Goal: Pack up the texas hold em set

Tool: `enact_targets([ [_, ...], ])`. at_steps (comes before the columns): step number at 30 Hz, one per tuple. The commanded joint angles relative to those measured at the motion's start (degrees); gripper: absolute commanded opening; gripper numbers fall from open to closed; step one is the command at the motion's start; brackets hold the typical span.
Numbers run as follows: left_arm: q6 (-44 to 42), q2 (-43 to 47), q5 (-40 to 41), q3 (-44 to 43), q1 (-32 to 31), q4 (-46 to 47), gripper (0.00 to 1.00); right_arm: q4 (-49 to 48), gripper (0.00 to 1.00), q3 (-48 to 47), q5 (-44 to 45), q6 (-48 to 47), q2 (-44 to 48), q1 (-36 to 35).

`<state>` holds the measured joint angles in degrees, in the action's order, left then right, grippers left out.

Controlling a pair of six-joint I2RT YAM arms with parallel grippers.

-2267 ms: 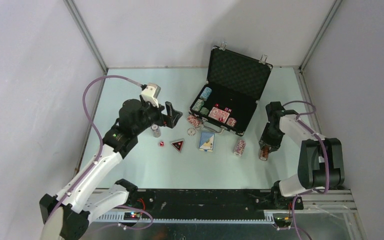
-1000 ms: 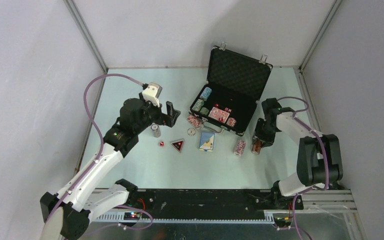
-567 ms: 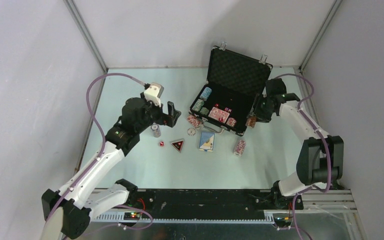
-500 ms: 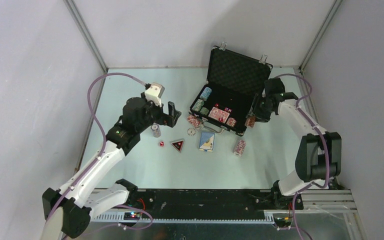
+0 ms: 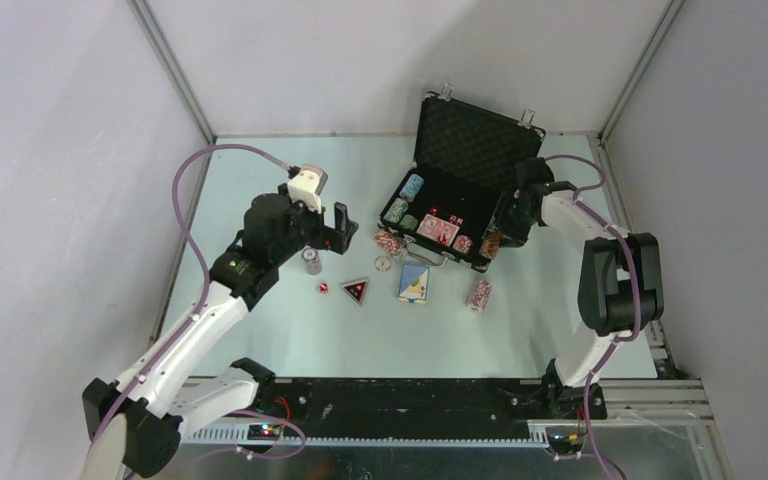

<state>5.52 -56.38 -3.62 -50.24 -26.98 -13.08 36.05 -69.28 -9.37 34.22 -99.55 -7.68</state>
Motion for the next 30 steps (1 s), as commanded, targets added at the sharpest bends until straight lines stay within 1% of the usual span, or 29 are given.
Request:
enact_targets([
  [1, -0.9, 1.0, 0.8, -1.8, -0.2, 0.2, 1.0, -3.7, 0.37, -3.2, -2.4, 2.6, -0.2, -1.0],
  [7, -0.9, -0.1, 0.2, -2.2, -0.3, 0.1, 1.0, -3.5, 0.4, -3.2, -2.6, 3.7, -1.2, -1.6],
  [9, -0.9, -0.3, 0.2, -2.3, -0.3, 0.2, 1.0, -3.1, 0.47, -3.3, -2.2, 3.9, -1.5, -1.6],
  [10, -0.9, -0.4, 0.2, -2.4, -0.3, 0.2, 1.0, -2.9, 0.57, -3.2, -2.2, 4.0, -1.6, -1.6],
  [11, -0.9, -0.5, 0.4, -2.6, -0.2, 0.1, 1.0, -2.7, 0.63, -3.2, -1.9, 4.2, -1.6, -1.6],
  [12, -0.9, -0.5, 0.5, -2.6, -0.3, 0.1, 1.0, -2.2, 0.73, -3.2, -1.7, 4.3, -1.4, -1.6],
  [14, -0.9, -0.5, 0.7, -2.7, -0.3, 0.1, 1.0, -1.4, 0.83, -3.2, -0.9, 4.3, -0.7, -1.7],
  [16, -0.9, -0.4, 0.8, -2.6, -0.2, 0.1, 1.0, -0.4, 0.85, -3.2, -0.1, 3.4, 0.4, -1.9],
  [17, -0.9, -0.4, 0.9, -2.5, -0.2, 0.0, 1.0, -0.1, 0.84, -3.2, 0.4, 3.0, 0.9, -1.9],
  [19, -0.8, -0.2, 0.9, -2.2, -0.2, 0.0, 1.0, 0.4, 0.79, -2.2, 0.4, 1.8, 2.8, -2.0],
  [21, -0.7, 0.0, 0.9, -2.0, -0.2, 0.0, 1.0, 0.5, 0.77, -0.4, -0.1, 0.8, 5.6, -2.3],
  [25, -0.6, 0.0, 1.1, -1.6, -0.2, -0.1, 1.0, 1.5, 0.75, 4.9, -0.8, -0.1, 11.1, -3.2],
  [27, -0.5, -0.1, 1.3, -1.6, -0.2, -0.2, 1.0, 1.4, 0.74, 9.0, -0.8, -0.1, 14.4, -3.8],
  [30, -0.2, 0.1, 1.6, -1.4, -0.3, -0.1, 1.0, 0.3, 0.74, 13.2, -1.2, 0.9, 16.6, -5.1],
])
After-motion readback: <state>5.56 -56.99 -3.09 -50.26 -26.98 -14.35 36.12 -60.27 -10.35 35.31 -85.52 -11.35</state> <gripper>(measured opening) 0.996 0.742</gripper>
